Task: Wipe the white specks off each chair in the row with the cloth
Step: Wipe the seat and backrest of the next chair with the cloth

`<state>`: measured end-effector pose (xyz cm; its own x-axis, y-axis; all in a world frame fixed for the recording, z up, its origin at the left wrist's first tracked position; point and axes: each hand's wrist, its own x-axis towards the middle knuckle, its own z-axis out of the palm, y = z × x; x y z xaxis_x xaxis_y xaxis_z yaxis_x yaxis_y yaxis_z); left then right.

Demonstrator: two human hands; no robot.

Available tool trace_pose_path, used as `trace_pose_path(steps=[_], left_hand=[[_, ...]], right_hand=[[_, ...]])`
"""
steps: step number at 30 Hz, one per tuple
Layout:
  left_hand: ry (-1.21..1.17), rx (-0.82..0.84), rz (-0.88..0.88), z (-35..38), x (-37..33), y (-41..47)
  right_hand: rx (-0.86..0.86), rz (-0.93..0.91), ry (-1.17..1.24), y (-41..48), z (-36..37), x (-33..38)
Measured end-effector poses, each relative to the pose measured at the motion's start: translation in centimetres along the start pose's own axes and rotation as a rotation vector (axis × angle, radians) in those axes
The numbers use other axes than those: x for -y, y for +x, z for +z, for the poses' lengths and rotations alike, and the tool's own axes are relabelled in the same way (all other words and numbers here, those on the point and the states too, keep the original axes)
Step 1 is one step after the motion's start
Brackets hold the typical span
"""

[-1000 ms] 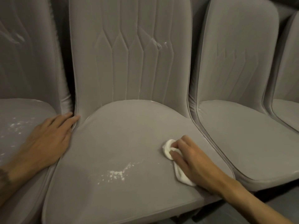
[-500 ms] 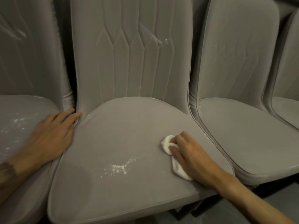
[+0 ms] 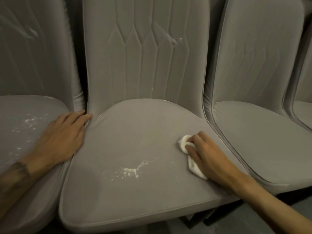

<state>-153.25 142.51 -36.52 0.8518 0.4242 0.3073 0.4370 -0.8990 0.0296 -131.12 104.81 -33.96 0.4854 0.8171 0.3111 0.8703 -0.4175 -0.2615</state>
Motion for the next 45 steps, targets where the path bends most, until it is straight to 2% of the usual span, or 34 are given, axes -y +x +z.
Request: trace_pose_path(steps=[3,4,7,10,12,14,16,18,20,22,24,27,29,33,36,40,42,45], left_hand=[[-0.002,-0.007,-0.004,0.1,0.0,-0.1],[-0.003,-0.004,0.000,0.2,0.0,-0.1],[0.003,-0.006,-0.007,0.2,0.2,-0.1],[0.004,-0.003,-0.004,0.2,0.2,-0.1],[0.001,-0.002,0.001,0.2,0.1,0.0],[-0.004,-0.001,-0.003,0.3,0.1,0.0],[-0.003,0.002,-0.003,0.3,0.1,0.0],[-0.003,-0.003,-0.005,0.3,0.1,0.0],[0.002,-0.006,-0.011,0.2,0.1,-0.1],[0.000,0.000,-0.010,0.1,0.0,0.0],[-0.004,0.003,-0.014,0.1,-0.2,-0.1],[-0.009,-0.001,-0.026,0.0,-0.4,-0.2],[-0.014,0.004,-0.031,-0.1,-0.4,-0.3],[-0.017,0.013,-0.037,-0.3,-0.4,-0.3],[-0.020,0.012,-0.040,-0.5,-0.6,-0.4],[-0.022,0.027,-0.035,-0.5,-0.6,-0.4],[-0.024,0.033,-0.039,-0.5,-0.6,-0.5],[-0.038,0.028,-0.047,-0.6,-0.5,-0.5]], right_hand=[[-0.069,0.182,-0.034,3.0,0.8,-0.3],[-0.070,0.177,-0.016,3.5,1.6,0.9],[-0.012,-0.012,0.114,2.6,3.2,6.6],[0.071,-0.129,0.135,2.0,2.7,7.2],[0.051,-0.089,0.067,3.0,2.4,4.9],[0.008,0.030,0.013,4.9,2.5,3.2],[-0.009,0.092,0.027,6.3,3.2,4.3],[0.012,0.021,0.090,6.3,4.2,7.7],[0.071,-0.131,0.161,4.9,4.9,11.4],[0.125,-0.227,0.200,4.1,4.7,12.3],[0.117,-0.234,0.156,4.9,4.4,10.7],[0.034,-0.111,0.089,7.2,4.8,8.5],[0.000,-0.064,0.083,8.4,5.8,9.8],[0.043,-0.274,0.211,6.6,7.3,16.8],[0.119,-0.413,0.249,5.5,6.5,17.3],[0.054,-0.253,0.162,8.7,7.0,13.9],[0.022,-0.192,0.149,10.1,7.8,15.1],[0.032,-0.295,0.222,8.9,9.0,19.8]])
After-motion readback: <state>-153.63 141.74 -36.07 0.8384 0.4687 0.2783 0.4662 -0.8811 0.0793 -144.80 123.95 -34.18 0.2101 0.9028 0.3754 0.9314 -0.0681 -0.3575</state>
